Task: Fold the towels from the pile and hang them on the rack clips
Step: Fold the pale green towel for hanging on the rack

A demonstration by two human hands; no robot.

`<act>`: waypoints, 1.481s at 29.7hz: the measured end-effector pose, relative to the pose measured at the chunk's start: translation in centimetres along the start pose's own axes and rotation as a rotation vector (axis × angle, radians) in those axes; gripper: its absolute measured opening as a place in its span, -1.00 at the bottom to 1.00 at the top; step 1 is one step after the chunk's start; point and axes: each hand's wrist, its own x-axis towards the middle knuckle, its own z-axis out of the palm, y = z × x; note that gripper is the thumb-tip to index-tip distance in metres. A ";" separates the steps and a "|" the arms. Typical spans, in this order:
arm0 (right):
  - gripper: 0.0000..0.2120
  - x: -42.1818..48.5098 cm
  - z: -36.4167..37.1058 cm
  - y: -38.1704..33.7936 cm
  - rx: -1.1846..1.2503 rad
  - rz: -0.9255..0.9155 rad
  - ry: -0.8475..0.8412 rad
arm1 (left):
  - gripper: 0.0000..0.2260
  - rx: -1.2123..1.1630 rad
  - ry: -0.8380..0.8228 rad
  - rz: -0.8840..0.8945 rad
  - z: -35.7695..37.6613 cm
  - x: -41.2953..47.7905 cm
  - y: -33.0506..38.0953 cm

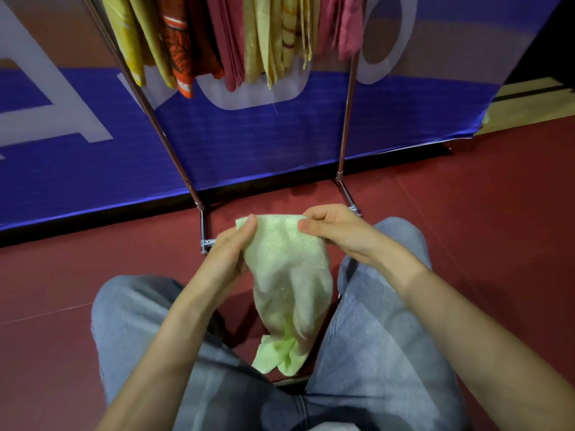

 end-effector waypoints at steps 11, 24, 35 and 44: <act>-0.63 0.4 -0.8 1.8 -0.213 0.106 -0.201 | -0.49 0.284 0.118 0.223 -2.1 -0.3 2.8; -0.64 0.6 -3.6 6.8 -0.390 0.249 0.042 | -0.60 0.315 0.387 0.268 -7.7 -1.1 2.6; -0.82 2.3 0.3 4.8 0.086 0.297 0.362 | -0.69 0.216 0.495 0.193 -3.7 -1.2 -4.0; -0.86 3.0 5.9 1.9 0.525 0.345 0.375 | -0.74 0.140 0.395 0.219 1.9 -1.3 -5.9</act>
